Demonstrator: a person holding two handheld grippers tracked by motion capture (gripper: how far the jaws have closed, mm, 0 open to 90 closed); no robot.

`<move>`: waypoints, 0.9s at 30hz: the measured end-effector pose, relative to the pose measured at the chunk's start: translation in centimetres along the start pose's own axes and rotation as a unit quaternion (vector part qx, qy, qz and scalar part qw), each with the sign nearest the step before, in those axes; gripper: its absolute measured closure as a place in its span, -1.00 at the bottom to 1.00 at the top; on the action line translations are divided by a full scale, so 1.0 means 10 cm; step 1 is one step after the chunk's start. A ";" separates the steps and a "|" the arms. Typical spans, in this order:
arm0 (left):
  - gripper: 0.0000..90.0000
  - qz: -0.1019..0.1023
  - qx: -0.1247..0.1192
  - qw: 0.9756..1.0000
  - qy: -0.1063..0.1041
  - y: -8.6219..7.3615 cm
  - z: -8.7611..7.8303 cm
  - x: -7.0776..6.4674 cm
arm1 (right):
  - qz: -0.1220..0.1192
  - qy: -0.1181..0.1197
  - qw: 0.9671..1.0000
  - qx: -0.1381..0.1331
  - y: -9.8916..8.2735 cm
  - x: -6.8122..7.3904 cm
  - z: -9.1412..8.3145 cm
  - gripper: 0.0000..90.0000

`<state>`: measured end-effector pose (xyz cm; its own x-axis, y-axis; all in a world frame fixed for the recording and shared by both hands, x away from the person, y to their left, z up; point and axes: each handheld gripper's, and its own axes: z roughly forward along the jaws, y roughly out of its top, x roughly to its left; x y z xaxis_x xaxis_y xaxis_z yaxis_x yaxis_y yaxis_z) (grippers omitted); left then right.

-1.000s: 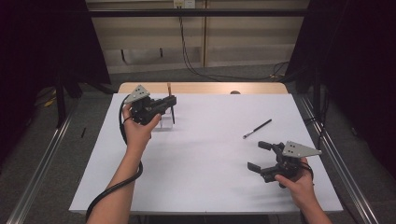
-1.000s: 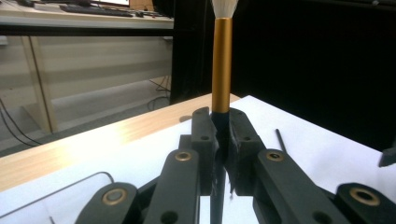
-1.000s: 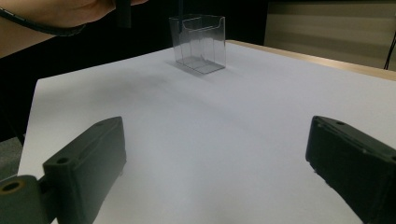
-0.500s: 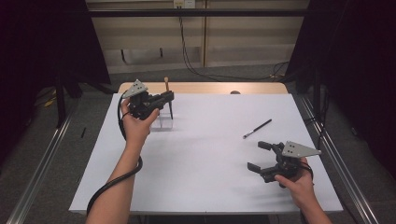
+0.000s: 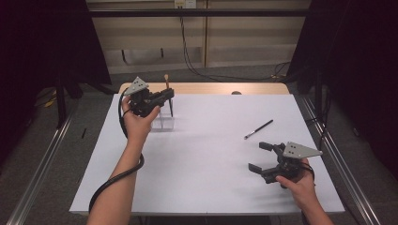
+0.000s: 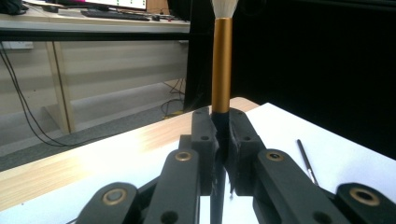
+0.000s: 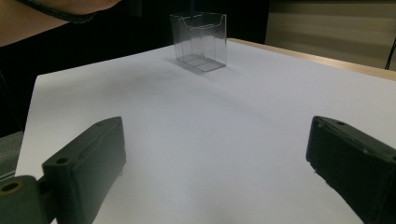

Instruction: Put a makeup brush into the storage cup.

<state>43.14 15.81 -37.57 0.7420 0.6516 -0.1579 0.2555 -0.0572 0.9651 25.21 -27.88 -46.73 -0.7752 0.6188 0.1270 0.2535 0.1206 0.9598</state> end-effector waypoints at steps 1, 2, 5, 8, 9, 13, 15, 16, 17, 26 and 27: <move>0.84 -0.003 -0.001 1.000 0.002 0.00 0.00 0.01 | 0.000 0.000 1.000 0.000 0.00 0.00 0.00 -0.90; 0.84 -0.001 -0.001 1.000 0.004 0.00 0.00 0.01 | 0.000 0.000 1.000 0.000 0.00 0.00 0.00 -0.90; 0.84 -0.001 -0.002 1.000 0.009 0.02 0.00 0.04 | -0.001 0.000 1.000 0.000 0.00 0.00 0.00 -0.90; 0.84 0.002 0.000 1.000 0.015 0.03 0.01 0.05 | 0.000 0.000 1.000 0.000 0.00 0.00 0.00 -0.90; 0.84 0.005 0.002 1.000 0.016 0.03 0.01 0.06 | 0.000 0.001 1.000 0.001 0.00 0.00 0.00 -0.90; 0.84 0.002 0.001 1.000 0.021 0.04 0.01 0.09 | -0.002 -0.001 1.000 0.001 0.00 0.00 0.00 -0.90; 0.84 0.002 0.001 1.000 0.027 0.04 0.01 0.11 | -0.002 -0.001 1.000 0.001 -0.01 -0.01 0.00 -0.90; 0.84 0.003 0.001 1.000 0.028 0.04 0.01 0.11 | -0.002 -0.002 1.000 0.002 -0.01 -0.01 0.00 -0.90; 0.84 0.004 0.000 1.000 0.030 0.04 0.02 0.12 | -0.002 -0.001 1.000 0.002 -0.01 -0.01 0.00 -0.90; 0.84 0.004 -0.002 0.999 0.043 0.06 0.02 0.16 | -0.003 0.001 1.000 0.001 -0.01 0.00 0.01 -0.90; 0.84 0.003 -0.003 0.999 0.045 0.06 0.02 0.16 | -0.003 0.001 1.000 0.001 0.00 0.00 0.01 -0.90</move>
<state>44.64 16.67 -37.28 0.6850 0.7162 -0.1336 0.2481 -0.0570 0.9671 25.30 -27.79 -46.81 -0.7782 0.6163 0.1209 0.2497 0.1269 0.9600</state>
